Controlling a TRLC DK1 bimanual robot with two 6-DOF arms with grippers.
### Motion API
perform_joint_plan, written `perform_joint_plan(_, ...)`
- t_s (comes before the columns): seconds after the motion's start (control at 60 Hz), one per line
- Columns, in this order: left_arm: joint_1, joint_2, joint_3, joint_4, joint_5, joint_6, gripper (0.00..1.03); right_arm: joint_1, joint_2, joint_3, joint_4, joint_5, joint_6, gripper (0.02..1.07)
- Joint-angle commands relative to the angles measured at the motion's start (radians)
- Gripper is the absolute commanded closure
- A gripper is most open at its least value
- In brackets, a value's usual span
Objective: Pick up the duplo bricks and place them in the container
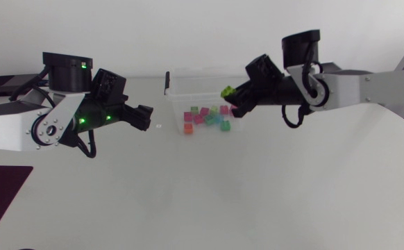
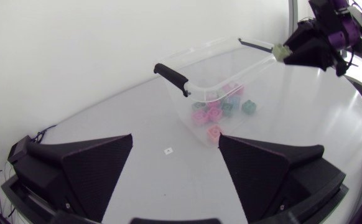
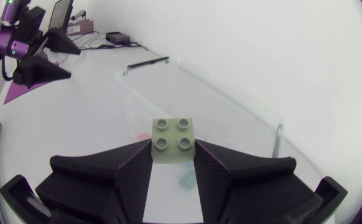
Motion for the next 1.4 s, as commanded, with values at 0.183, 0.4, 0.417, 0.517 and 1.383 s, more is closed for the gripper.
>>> perform_joint_plan(0.183,-0.016,-0.033,-0.020,-0.007,0.009,0.011,0.07,-0.018,0.122,0.188,-0.010,0.027,0.083,0.85)
perform_joint_plan(0.4,0.007,-0.088,-0.049,-0.007,0.007,0.013,0.06,-0.017,0.323,0.360,-0.002,0.095,0.118,0.56)
perform_joint_plan(0.417,0.013,-0.094,-0.053,-0.004,0.007,0.013,0.06,-0.015,0.329,0.363,0.001,0.106,0.118,0.49)
perform_joint_plan(0.517,0.035,-0.131,-0.072,0.002,0.003,0.013,0.05,-0.009,0.323,0.352,0.022,0.139,0.118,0.24)
perform_joint_plan(1.383,0.131,-0.504,-0.319,0.129,-0.166,0.026,0.05,-0.181,-0.418,-0.343,0.320,0.311,0.124,0.09)
